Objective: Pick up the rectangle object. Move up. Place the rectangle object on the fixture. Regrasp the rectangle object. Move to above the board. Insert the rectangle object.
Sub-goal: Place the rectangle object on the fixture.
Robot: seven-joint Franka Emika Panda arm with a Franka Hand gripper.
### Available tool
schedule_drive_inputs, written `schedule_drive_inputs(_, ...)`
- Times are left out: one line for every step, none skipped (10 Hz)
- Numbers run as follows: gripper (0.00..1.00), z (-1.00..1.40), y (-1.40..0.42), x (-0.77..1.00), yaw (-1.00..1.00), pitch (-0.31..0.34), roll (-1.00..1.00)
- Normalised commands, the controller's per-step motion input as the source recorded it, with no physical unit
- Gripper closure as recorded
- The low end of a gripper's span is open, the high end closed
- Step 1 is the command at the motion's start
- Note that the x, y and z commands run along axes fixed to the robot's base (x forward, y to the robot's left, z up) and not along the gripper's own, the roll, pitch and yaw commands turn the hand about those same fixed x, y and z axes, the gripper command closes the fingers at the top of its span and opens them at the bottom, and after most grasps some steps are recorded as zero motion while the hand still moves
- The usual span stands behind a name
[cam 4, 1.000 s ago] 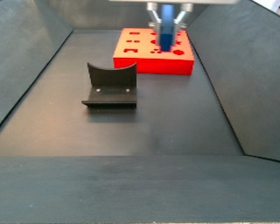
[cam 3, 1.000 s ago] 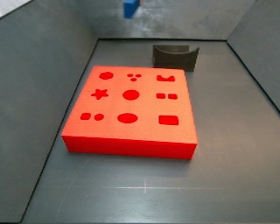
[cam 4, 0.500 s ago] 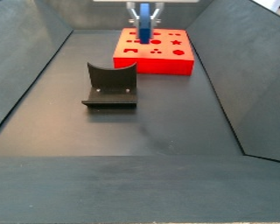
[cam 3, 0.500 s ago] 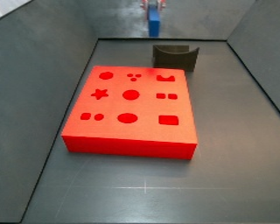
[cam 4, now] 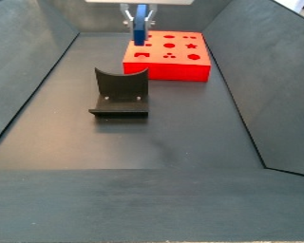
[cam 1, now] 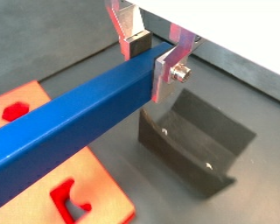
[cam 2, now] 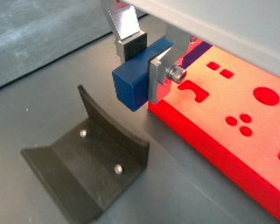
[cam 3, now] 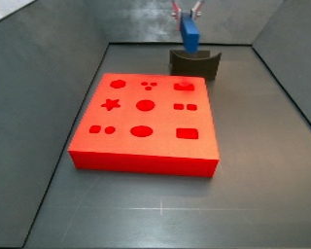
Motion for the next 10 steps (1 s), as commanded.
schedule_drive_inputs(1.0,-0.05,-0.14,1.0,0.03,0.088,-0.02)
schedule_drive_inputs(1.0,0.45,1.0,0.31,0.06,0.09,-1.0)
schedule_drive_inputs(1.0,0.44,1.0,0.24,0.05,0.103,-1.0)
schedule_drive_inputs(1.0,0.39,1.0,0.19,0.03,0.119,-1.0)
schedule_drive_inputs(1.0,0.28,1.0,0.11,0.01,0.137,-1.0)
schedule_drive_inputs(1.0,0.2,0.83,0.08,0.0,0.153,-1.0)
schedule_drive_inputs(1.0,0.12,0.65,0.07,-0.02,0.175,-1.0)
schedule_drive_inputs(1.0,0.07,0.54,0.09,-0.04,0.188,-1.0)
schedule_drive_inputs(1.0,0.02,0.31,0.11,-0.07,0.199,-0.84)
schedule_drive_inputs(1.0,0.01,0.16,0.11,-0.08,0.192,-0.67)
